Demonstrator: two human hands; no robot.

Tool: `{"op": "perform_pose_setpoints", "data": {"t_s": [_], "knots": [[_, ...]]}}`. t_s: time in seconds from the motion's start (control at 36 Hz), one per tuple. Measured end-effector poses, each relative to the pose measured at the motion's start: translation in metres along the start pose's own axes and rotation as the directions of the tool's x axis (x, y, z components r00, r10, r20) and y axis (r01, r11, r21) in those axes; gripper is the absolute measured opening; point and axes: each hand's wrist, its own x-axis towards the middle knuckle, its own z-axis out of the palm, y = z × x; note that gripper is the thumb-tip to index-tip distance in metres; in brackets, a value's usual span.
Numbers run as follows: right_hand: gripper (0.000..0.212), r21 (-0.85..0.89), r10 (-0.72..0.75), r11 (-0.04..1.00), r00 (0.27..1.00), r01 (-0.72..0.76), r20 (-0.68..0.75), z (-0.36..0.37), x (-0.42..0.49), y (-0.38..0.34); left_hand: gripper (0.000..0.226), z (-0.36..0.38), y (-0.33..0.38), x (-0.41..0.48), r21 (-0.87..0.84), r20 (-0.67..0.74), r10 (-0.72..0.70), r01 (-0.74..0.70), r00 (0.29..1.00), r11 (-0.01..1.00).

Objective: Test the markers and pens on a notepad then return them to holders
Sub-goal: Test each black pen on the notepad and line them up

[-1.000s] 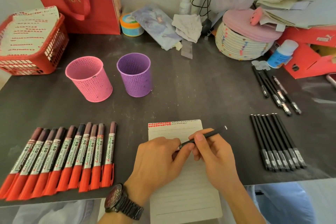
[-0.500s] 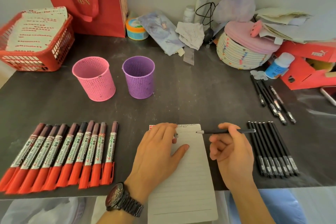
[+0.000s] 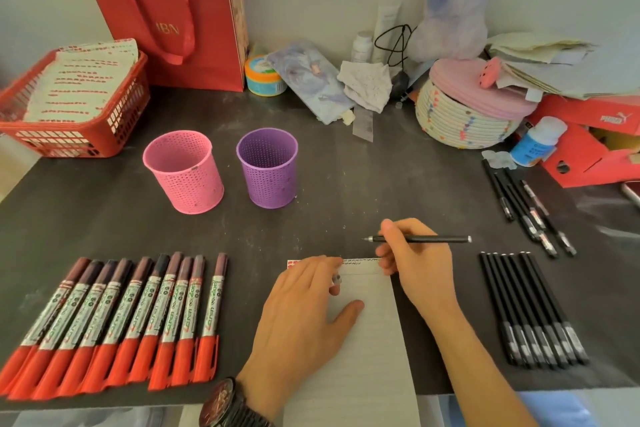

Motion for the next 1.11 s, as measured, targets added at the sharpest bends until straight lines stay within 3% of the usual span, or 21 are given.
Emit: {"op": "perform_pose_setpoints", "data": {"t_s": [0.22,0.36,0.94,1.11], "knots": [[0.038,-0.160,-0.101,0.983,0.993,0.091,-0.060,0.003,0.000,0.012,0.043,-0.001,0.002,0.001,0.021,-0.001,-0.007,0.007,1.000,1.000],[0.036,-0.243,-0.138,0.962,0.989,0.121,-0.056,0.005,0.001,0.017,0.036,-0.002,0.002,0.001,0.026,-0.009,-0.003,0.003,1.000,1.000],[0.029,-0.314,-0.127,0.943,0.991,0.109,-0.037,0.008,0.001,0.014,0.033,-0.002,0.002,0.000,0.012,-0.033,0.004,-0.004,0.999,1.000],[0.029,-0.311,-0.111,0.946,0.993,0.094,-0.037,0.008,0.001,0.015,0.048,-0.002,0.003,0.000,0.033,-0.027,0.008,-0.007,1.000,0.999]]}}
